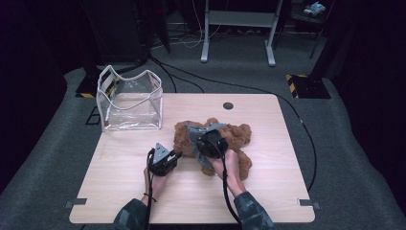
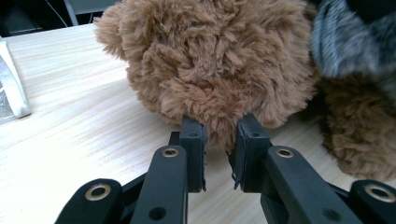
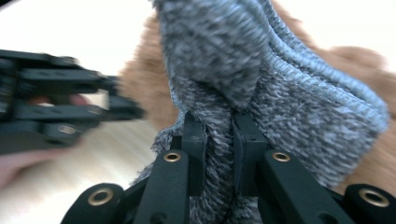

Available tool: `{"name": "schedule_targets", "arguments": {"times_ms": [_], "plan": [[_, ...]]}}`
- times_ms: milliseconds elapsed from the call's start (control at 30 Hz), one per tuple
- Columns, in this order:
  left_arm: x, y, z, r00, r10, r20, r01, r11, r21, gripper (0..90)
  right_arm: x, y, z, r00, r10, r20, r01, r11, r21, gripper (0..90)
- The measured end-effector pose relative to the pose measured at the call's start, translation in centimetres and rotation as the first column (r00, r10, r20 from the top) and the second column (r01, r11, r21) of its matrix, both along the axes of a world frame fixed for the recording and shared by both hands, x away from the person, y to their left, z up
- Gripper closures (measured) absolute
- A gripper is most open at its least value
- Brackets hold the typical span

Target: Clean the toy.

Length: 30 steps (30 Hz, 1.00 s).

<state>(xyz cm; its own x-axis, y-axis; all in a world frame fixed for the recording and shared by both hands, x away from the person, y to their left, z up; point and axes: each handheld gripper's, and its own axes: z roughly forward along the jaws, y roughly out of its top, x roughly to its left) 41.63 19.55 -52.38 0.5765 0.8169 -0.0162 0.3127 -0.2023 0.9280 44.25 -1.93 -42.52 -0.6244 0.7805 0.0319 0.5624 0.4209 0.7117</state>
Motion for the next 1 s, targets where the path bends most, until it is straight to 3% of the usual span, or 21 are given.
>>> {"name": "schedule_targets", "arguments": {"times_ms": [133,233,333,433,533,633,800,833,1000], "plan": [[0.0,0.0,0.0,1.0,-0.002,0.001,0.002,1.0,-0.002,76.3,-0.1,-1.8,0.2,0.9991,-0.043,-0.005,0.043,0.999,0.03,77.9],[0.0,0.0,0.0,1.0,-0.004,0.001,0.004,1.0,-0.005,76.2,-0.5,-1.8,0.6,0.9999,-0.003,0.012,0.003,0.998,0.061,77.9],[0.0,0.0,0.0,0.9999,-0.011,-0.006,0.011,0.9999,0.003,76.2,-1.3,-0.5,1.1,0.9988,0.048,0.004,-0.048,0.994,0.094,77.9],[0.0,0.0,0.0,1.0,-0.007,-0.002,0.007,1.0,-0.001,76.3,-1.7,1.4,0.7,0.9946,0.103,0.009,-0.104,0.992,0.079,77.8],[0.0,0.0,0.0,1.0,-0.005,-0.001,0.005,1.0,-0.005,76.2,-1.4,2.5,-0.2,0.9931,0.117,0.0,-0.117,0.992,0.055,77.7],[0.0,0.0,0.0,1.0,-0.003,0.001,0.003,1.0,-0.001,76.2,-1.0,2.7,-1.1,0.9955,0.095,-0.01,-0.094,0.995,0.028,77.8],[0.0,0.0,0.0,1.0,-0.001,0.001,0.001,1.0,-0.002,76.2,-1.2,1.3,-1.5,0.9989,0.038,-0.028,-0.038,0.999,0.017,77.8],[0.0,0.0,0.0,1.0,-0.002,0.001,0.002,1.0,-0.003,76.2,-1.3,0.7,-1.5,0.9997,0.025,-0.008,-0.025,1.0,0.015,77.8],[0.0,-0.1,0.0,1.0,-0.002,0.004,0.002,1.0,-0.001,76.2,-2.0,-2.6,-0.8,0.9992,-0.037,-0.016,0.038,0.995,0.091,77.8]]}}
